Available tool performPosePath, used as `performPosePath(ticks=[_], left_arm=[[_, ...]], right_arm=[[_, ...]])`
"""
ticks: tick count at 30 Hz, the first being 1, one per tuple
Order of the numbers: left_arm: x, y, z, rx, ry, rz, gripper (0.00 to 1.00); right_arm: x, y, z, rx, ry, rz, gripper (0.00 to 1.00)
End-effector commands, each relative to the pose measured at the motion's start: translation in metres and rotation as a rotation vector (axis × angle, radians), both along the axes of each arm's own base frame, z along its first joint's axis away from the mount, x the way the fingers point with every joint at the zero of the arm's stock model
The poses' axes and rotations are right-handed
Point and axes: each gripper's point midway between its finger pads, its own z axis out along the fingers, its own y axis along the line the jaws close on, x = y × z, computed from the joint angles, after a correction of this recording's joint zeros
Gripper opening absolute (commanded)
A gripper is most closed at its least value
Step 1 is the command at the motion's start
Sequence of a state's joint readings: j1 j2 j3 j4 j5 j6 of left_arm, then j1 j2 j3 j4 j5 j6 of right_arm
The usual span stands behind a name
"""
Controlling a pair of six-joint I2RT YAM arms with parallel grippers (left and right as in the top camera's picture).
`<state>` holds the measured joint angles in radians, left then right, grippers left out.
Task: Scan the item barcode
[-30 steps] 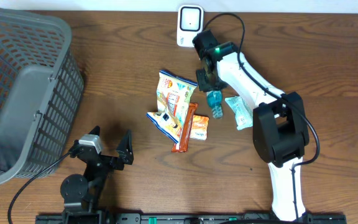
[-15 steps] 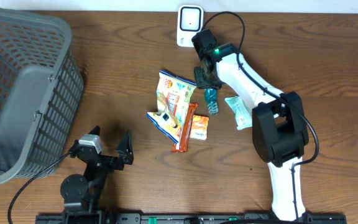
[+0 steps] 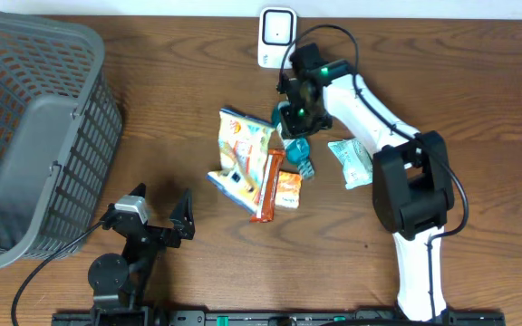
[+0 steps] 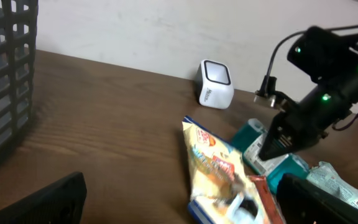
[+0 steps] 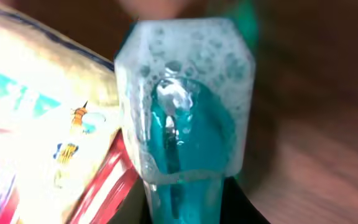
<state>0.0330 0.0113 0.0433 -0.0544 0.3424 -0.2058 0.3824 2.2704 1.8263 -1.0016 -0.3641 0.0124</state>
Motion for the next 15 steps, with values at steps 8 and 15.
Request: performPosePath(ticks=[8,15], left_arm=[[0.0,-0.001,-0.016,-0.001,0.039,-0.011,0.98],[0.0,-0.001,-0.016,-0.001,0.039,-0.011,0.98]], right_arm=[[-0.035,0.013,0.057,0.6,0.113,0.236,0.01],[-0.044,0.01,0.102,0.866,0.177,0.181,0.01]])
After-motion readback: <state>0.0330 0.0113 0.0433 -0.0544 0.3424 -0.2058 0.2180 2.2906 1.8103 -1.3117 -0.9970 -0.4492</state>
